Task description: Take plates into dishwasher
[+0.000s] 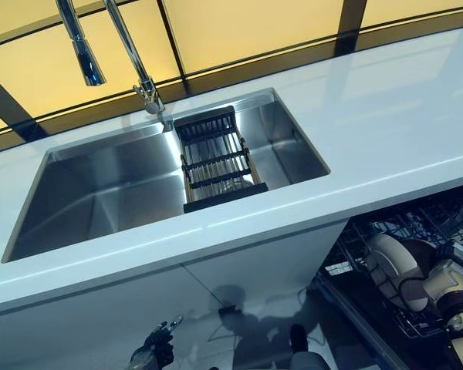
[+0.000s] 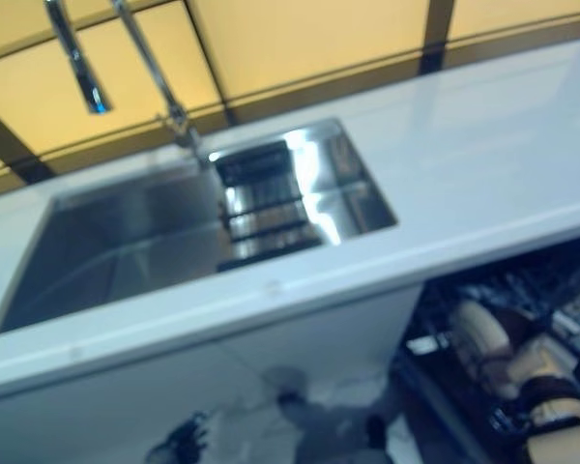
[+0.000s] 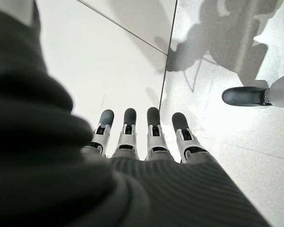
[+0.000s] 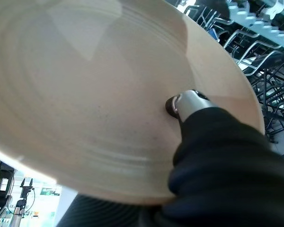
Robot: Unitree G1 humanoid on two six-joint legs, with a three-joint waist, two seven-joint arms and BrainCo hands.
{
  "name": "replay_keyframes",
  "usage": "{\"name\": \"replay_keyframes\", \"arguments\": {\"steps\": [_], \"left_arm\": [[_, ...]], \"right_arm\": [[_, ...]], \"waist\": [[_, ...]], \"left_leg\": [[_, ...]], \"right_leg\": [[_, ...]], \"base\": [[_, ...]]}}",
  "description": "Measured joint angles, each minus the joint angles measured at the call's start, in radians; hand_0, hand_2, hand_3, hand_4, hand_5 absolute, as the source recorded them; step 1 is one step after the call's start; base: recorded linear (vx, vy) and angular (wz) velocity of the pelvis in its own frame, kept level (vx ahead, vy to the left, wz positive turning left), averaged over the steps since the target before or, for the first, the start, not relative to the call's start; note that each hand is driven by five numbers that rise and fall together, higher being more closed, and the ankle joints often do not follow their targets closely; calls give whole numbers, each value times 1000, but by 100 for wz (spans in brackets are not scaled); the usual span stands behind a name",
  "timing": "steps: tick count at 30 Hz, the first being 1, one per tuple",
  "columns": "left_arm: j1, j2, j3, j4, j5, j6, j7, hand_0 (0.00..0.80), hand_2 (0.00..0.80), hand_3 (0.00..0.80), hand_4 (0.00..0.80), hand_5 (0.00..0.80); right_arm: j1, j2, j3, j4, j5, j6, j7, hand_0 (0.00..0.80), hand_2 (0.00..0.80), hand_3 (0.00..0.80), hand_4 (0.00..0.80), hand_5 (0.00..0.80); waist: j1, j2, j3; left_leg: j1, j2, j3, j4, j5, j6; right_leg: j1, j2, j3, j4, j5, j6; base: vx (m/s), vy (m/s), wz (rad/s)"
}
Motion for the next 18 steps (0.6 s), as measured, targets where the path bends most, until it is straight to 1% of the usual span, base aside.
{"name": "replay_keyframes", "arguments": {"steps": [2,5,9,11,15,16,18], "left_arm": [[0,0,0,0,0,0,0,0,0,0,0,0],[-1,1,1,-2,5,0,0,0,0,0,0,0],[0,5,1,-4,9,1,0,0,0,0,0,0],[0,15,1,-6,9,1,0,0,0,0,0,0],[2,44,4,-6,9,1,1,0,0,0,0,0],[2,46,4,-6,9,1,2,0,0,0,0,0],[0,47,5,-6,9,0,3,0,0,0,0,0]], "right_arm": [[0,4,0,-1,39,-1,24,0,0,0,0,0],[0,7,0,-6,67,-7,30,0,0,0,0,0],[12,10,-2,-46,86,5,37,0,0,0,0,0],[20,11,-12,-85,86,15,49,0,0,0,0,0],[29,10,-18,-165,86,31,52,0,0,0,0,0],[29,10,-19,-168,86,32,52,0,0,0,0,0],[32,7,-29,-169,85,39,69,0,0,0,0,0]], "waist": [[0,-6,0],[0,-17,2],[-2,-35,9],[-4,-47,13],[-24,-73,10],[-25,-76,9],[-29,-97,8]], "left_leg": [[0,0,0,0,0,0],[0,0,0,0,0,0],[8,0,0,-1,0,0],[16,0,0,-1,0,0],[16,-1,1,-4,0,0],[16,-1,2,-5,0,0],[17,-1,4,-4,0,0]], "right_leg": [[1,0,0,0,0,0],[3,1,0,0,0,0],[9,2,0,1,0,0],[17,3,1,1,-1,1],[18,3,2,0,-1,1],[17,3,3,0,-1,1],[17,4,5,1,0,1]], "base": [[0,0,0],[0,0,0],[0,0,0],[0,0,0],[9,28,-1],[17,34,-2],[23,46,-3]]}}
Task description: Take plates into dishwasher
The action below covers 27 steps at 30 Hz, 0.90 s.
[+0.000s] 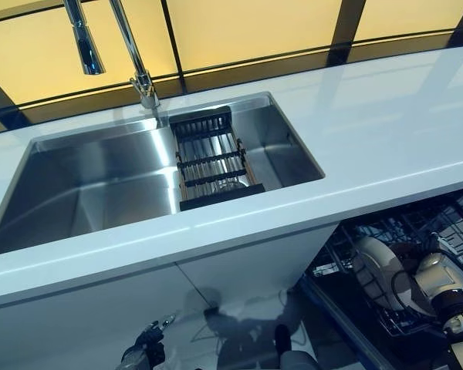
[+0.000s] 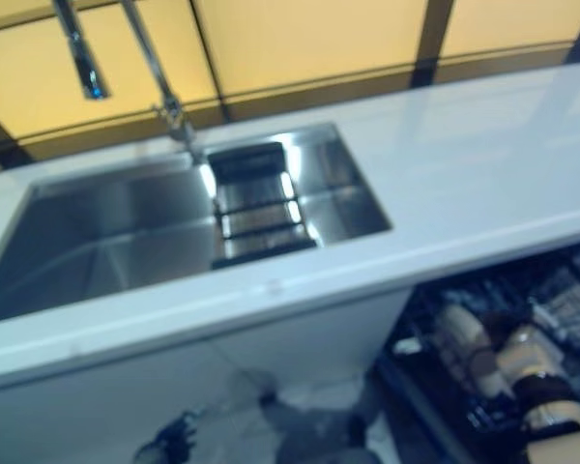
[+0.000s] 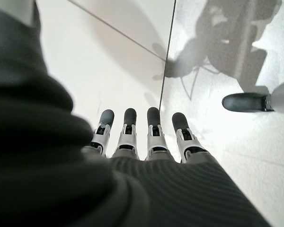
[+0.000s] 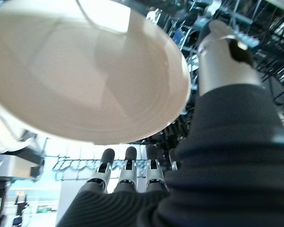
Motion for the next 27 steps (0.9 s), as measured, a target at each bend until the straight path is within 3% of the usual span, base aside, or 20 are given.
{"name": "replay_keyframes", "arguments": {"steps": [8,21,27], "left_arm": [[1,0,35,11,3,0,11,0,0,0,0,0],[-2,1,65,18,3,0,37,0,0,0,0,0],[-4,1,65,29,3,-1,47,0,0,0,0,0]], "right_arm": [[22,-21,-63,-77,-18,13,57,0,0,0,0,0],[37,-140,-136,-144,-30,12,94,0,0,0,0,0],[37,-195,-158,-145,-29,13,96,0,0,0,0,0]], "waist": [[-27,-30,-4],[-55,-91,-42],[-55,-94,-46]], "left_leg": [[17,0,7,-1,-1,-1],[43,13,55,-2,-7,-10],[50,16,57,-2,-9,-12]], "right_leg": [[6,4,16,1,2,1],[10,25,61,0,6,-2],[15,29,63,0,6,-2]], "base": [[18,46,-4],[11,4,-11],[1,1,-1]]}}
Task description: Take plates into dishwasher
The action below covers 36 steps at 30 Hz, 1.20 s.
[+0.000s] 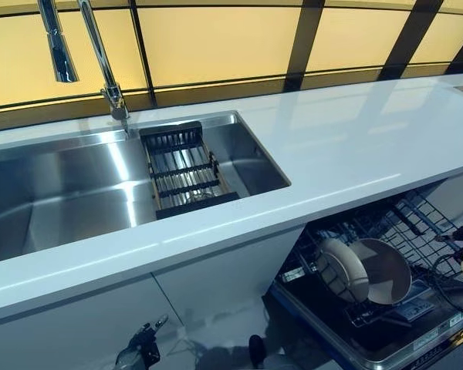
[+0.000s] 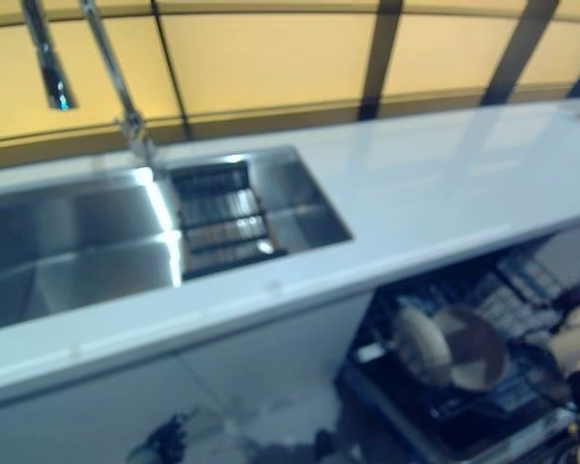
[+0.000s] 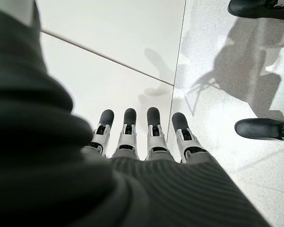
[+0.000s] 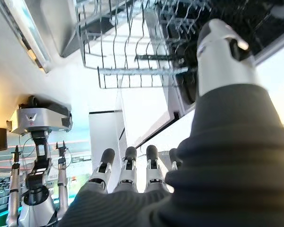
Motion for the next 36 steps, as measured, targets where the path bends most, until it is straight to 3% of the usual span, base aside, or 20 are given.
{"name": "replay_keyframes", "arguments": {"steps": [11,17,24,26,28,29,30,31,32,33,35,36], "left_arm": [[1,2,1,25,-5,-4,-2,0,0,0,0,0],[1,2,1,28,-13,-21,-4,0,0,0,0,0],[-31,41,-9,67,38,-8,-6,0,0,0,0,0],[-33,55,-8,61,48,-1,-6,0,0,0,0,0],[-43,94,-8,53,57,6,-1,0,0,0,0,0],[-46,105,-7,50,56,9,2,0,0,0,0,0],[-59,109,-4,50,55,17,9,0,0,0,0,0],[-58,112,-3,48,54,20,12,0,0,0,0,0],[-78,130,-2,36,53,23,21,0,0,0,0,0],[-80,148,-2,35,53,24,23,0,0,0,0,0],[-81,180,-2,44,54,28,23,0,0,0,0,0],[-108,205,-2,66,54,29,23,0,0,0,0,0]], "right_arm": [[57,-9,-80,93,150,-2,-81,0,0,0,0,0],[244,13,-229,184,235,-76,-178,0,0,0,0,0],[386,122,-291,372,245,-217,-185,0,0,0,0,0],[405,153,-293,365,245,-232,-173,0,0,0,0,0],[406,218,-290,367,256,-234,-133,0,0,0,0,0],[397,240,-286,379,260,-236,-111,0,0,0,0,0],[390,261,-285,415,273,-239,-94,0,0,0,0,0],[391,273,-282,439,279,-244,-87,0,0,0,0,0],[391,305,-254,523,297,-245,-64,0,0,0,0,0],[393,321,-249,545,304,-246,-55,0,0,0,0,0],[390,333,-229,560,315,-258,-52,0,0,0,0,0],[378,339,-204,572,324,-273,-52,0,0,0,0,0]], "waist": [[2,15,-8],[2,23,-11],[-50,3,27],[-52,-8,38],[-50,-49,77],[-47,-47,88],[-41,-19,95],[-35,-5,99],[6,18,103],[25,8,101],[59,-17,101],[90,-61,98]], "left_leg": [[-1,-1,0,0,0,0],[0,-11,-4,0,-1,-1],[3,-52,-1,32,-16,9],[3,-74,26,30,-15,17],[-9,-106,56,43,-19,48],[-24,-98,63,40,-16,58],[-45,-65,68,30,-6,62],[-57,-45,83,25,6,66],[-80,10,95,10,33,52],[-86,24,91,19,34,50],[-108,39,62,69,33,23],[-175,49,5,176,12,33]], "right_leg": [[-2,-2,-1,0,-1,-1],[5,-15,-7,5,-1,-1],[9,-52,-4,10,3,23],[-12,-69,-2,13,14,38],[-48,-102,-8,12,16,54],[-70,-103,-13,16,-30,110],[-104,-82,-27,85,-47,123],[-133,-72,-39,164,-52,114],[-186,-36,-84,406,-116,81],[-183,-37,-94,501,-170,77],[-128,-42,-90,503,-251,62],[-62,-44,-99,367,-279,24]], "base": [[-10,26,0],[-60,126,4],[-117,117,-3],[-303,69,-47],[-474,50,-65],[-382,-34,-45],[-302,-43,-30],[-374,-117,-23],[-359,-160,-17],[-460,-258,-23],[-331,-256,-13],[-340,-293,-5]]}}
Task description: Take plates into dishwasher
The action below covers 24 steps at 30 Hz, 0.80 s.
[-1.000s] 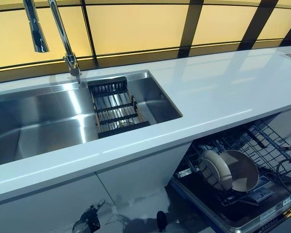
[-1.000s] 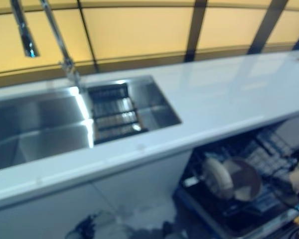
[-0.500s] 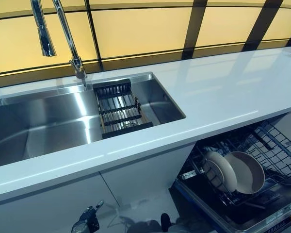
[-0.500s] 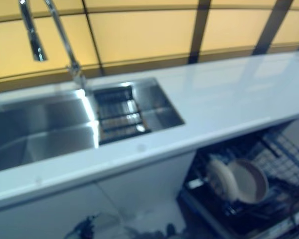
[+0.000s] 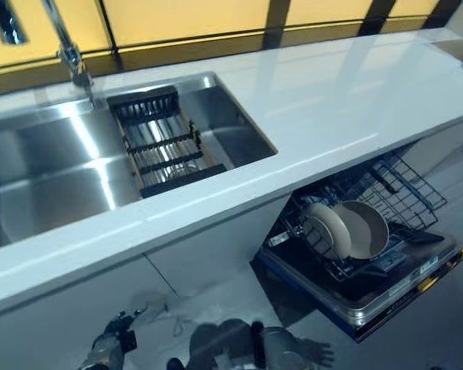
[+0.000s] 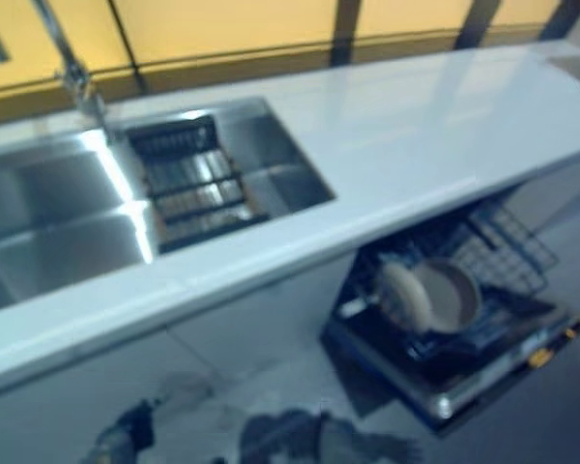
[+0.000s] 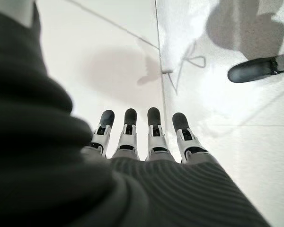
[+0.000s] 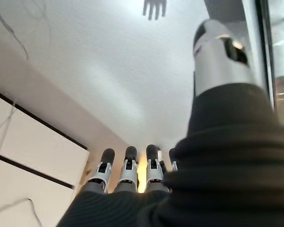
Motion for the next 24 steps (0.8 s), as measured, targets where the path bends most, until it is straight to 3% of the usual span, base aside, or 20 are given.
{"name": "replay_keyframes", "arguments": {"steps": [1,2,3,4,5,8,14,17,19,24], "left_arm": [[-15,15,1,0,0,-1,1,0,0,0,0,0],[-22,11,1,-1,-2,0,1,0,0,0,0,0],[-33,0,1,-2,-14,5,-1,0,0,0,0,0],[-43,-10,1,-4,-20,9,-3,0,0,0,0,0],[-52,-20,1,-11,-20,12,-6,0,0,0,0,0],[-61,-35,0,-21,-20,12,-11,0,0,0,0,0],[-61,-32,0,-42,-18,8,-5,0,0,0,0,0],[-53,-19,7,-29,-21,3,2,0,0,0,0,0],[-29,-16,52,-8,-32,-10,5,0,0,0,0,0],[59,-25,151,29,-62,-9,2,0,0,0,0,0]], "right_arm": [[-41,2,19,38,11,-6,0,0,0,0,0,0],[-76,-1,31,64,15,-9,-3,0,0,0,0,0],[-140,-4,44,75,44,-12,-4,0,0,0,0,0],[-162,-3,45,66,71,-12,-5,0,0,0,0,0],[-177,2,45,57,98,-12,-6,0,0,0,0,0],[-169,31,45,54,155,-11,-18,0,0,0,0,0],[-128,76,9,100,247,-11,-45,0,0,0,0,0],[-128,77,9,117,245,-9,-43,0,0,0,0,0],[-127,76,9,135,242,11,-33,0,0,0,0,0],[-86,57,-3,163,200,56,-21,0,0,0,0,0]], "waist": [[26,-31,4],[30,-24,8],[43,-9,9],[57,7,10],[61,24,14],[69,22,13],[79,14,15],[81,16,17],[88,18,18],[104,58,40]], "left_leg": [[-65,-2,-14,107,-17,16],[-112,20,-26,151,-41,18],[-159,1,-64,130,-45,16],[-176,-6,-62,102,-33,30],[-187,-24,-71,76,-9,42],[-153,-41,-70,31,20,29],[-134,-75,-92,-4,46,40],[-126,-71,-110,-7,57,36],[-96,-57,-118,-17,65,24],[-70,5,-119,-36,102,-22]], "right_leg": [[47,7,-12,-116,1,-39],[56,22,-3,-155,36,-50],[61,40,2,-227,82,-64],[64,55,4,-255,103,-71],[72,70,0,-272,111,-74],[102,64,-17,-291,117,-67],[120,47,-21,-297,118,-49],[134,55,-24,-290,113,-51],[166,71,-29,-289,102,-59],[163,131,-63,-231,56,-116]], "base": [[-360,-285,-11],[-372,-249,-23],[-341,-188,-25],[-391,-188,-15],[-217,-79,-7],[-202,-53,20],[-185,-110,15],[-136,-169,16],[-154,-175,15],[-263,-165,14]]}}
